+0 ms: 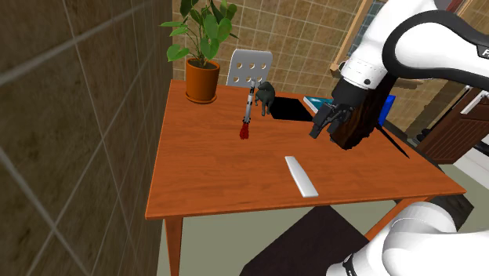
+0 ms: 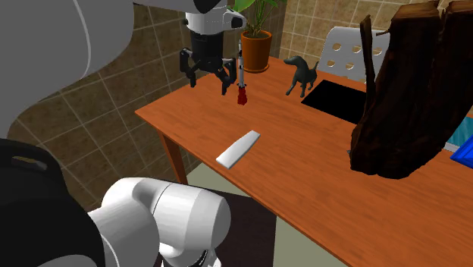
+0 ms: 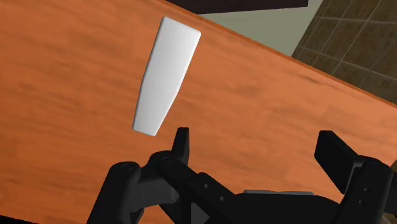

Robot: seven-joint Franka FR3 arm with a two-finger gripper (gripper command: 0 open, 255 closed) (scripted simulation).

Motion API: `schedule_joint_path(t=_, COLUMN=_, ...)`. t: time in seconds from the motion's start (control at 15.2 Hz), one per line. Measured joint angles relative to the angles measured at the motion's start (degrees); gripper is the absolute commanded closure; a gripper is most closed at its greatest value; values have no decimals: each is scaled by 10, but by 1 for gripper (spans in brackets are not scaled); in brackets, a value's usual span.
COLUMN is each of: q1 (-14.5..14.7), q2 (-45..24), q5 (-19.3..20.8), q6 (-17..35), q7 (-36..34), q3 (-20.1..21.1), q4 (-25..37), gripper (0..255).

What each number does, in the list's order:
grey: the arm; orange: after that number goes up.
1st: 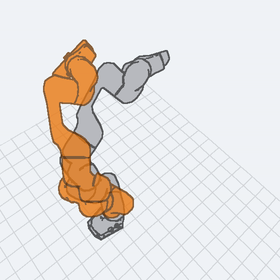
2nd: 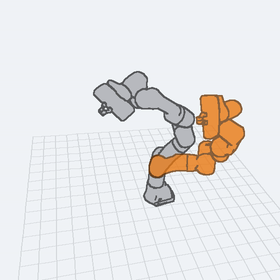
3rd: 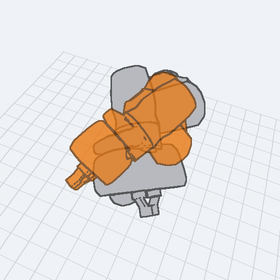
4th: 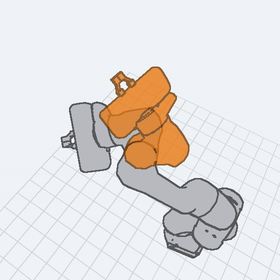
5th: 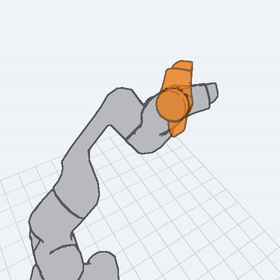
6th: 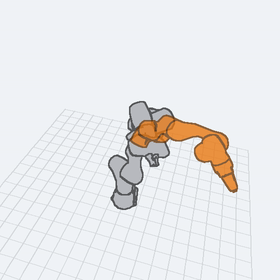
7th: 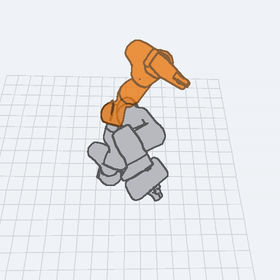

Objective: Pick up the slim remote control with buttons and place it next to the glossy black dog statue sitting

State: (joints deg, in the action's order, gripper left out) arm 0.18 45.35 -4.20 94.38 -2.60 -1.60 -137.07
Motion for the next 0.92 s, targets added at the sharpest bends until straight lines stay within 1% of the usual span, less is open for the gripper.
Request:
schedule_joint_path(t=0.13, q1=-3, q2=-2, q5=1, q6=8, q7=-3, q3=0, q4=-7, gripper=0)
schedule_joint_path(t=0.26, q1=-11, q2=-10, q5=5, q6=35, q7=-14, q3=1, q4=-29, gripper=0)
schedule_joint_path(t=0.66, q1=-44, q2=-48, q5=22, q6=138, q7=-52, q3=2, q4=-105, gripper=0)
schedule_joint_path(t=0.92, q1=-68, q2=-92, q5=35, q6=216, q7=-78, q3=-1, q4=-146, gripper=0)
